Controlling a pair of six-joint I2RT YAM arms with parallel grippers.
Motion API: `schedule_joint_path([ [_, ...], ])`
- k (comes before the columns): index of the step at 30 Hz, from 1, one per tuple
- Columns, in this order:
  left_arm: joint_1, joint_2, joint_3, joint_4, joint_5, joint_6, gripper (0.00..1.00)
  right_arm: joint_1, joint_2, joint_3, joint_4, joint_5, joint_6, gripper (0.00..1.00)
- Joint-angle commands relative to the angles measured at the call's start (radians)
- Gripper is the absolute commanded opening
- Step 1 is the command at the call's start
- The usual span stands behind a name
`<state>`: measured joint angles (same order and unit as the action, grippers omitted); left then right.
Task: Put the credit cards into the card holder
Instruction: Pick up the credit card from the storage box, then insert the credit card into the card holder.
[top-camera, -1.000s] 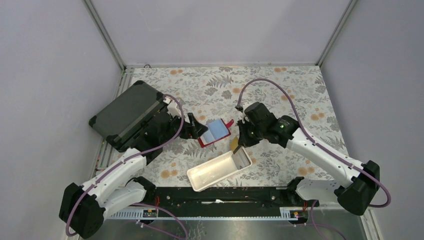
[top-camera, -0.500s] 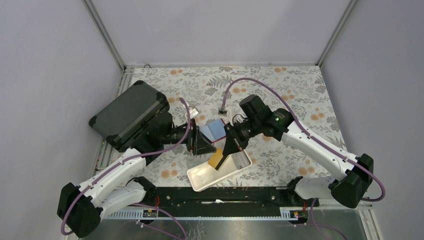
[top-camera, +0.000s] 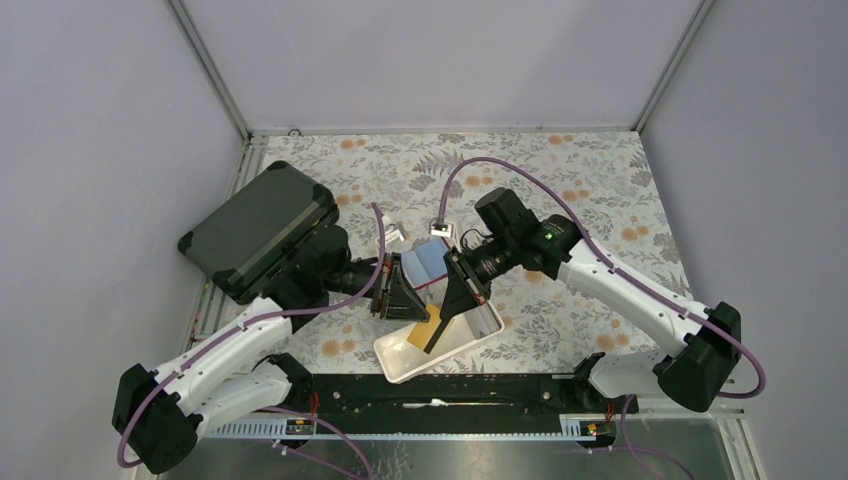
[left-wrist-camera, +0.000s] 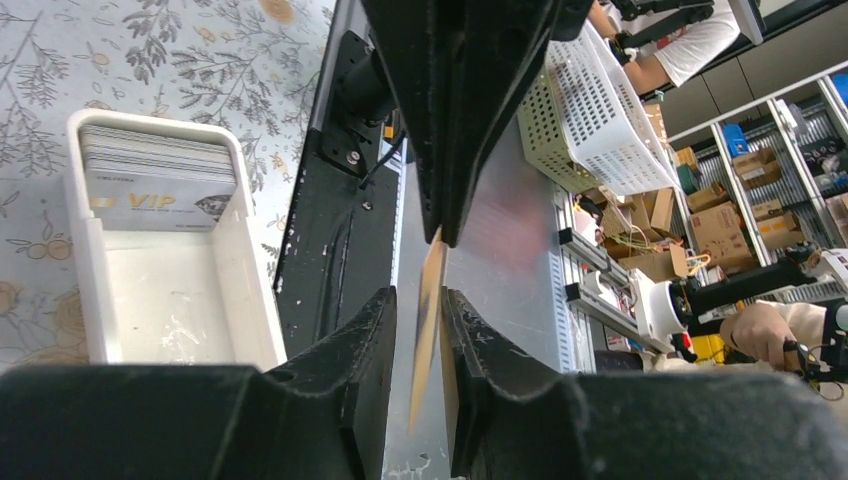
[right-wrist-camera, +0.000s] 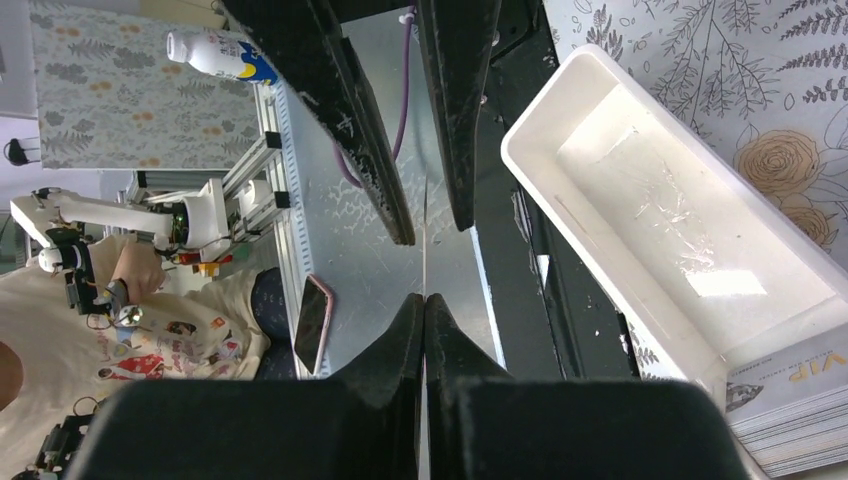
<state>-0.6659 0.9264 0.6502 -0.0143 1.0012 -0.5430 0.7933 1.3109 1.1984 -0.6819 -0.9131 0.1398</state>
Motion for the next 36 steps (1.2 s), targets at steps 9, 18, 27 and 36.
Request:
schedule_joint_path([
  [9,-0.027,-0.022,0.031,0.039,0.06,-0.012,0.0,0.006,0.01,0.041,0.061,-0.02,0.003,0.12],
  [18,-0.001,-0.162,-0.152,0.406,-0.22,-0.234,0.0,-0.008,-0.16,-0.18,0.443,0.256,0.272,0.67],
  [27,0.005,-0.3,-0.288,0.529,-0.659,-0.34,0.0,-0.034,-0.336,-0.431,0.827,0.363,0.505,0.73],
  [36,0.005,-0.324,-0.333,0.595,-0.671,-0.407,0.0,-0.035,-0.266,-0.504,1.064,0.28,0.615,0.57],
])
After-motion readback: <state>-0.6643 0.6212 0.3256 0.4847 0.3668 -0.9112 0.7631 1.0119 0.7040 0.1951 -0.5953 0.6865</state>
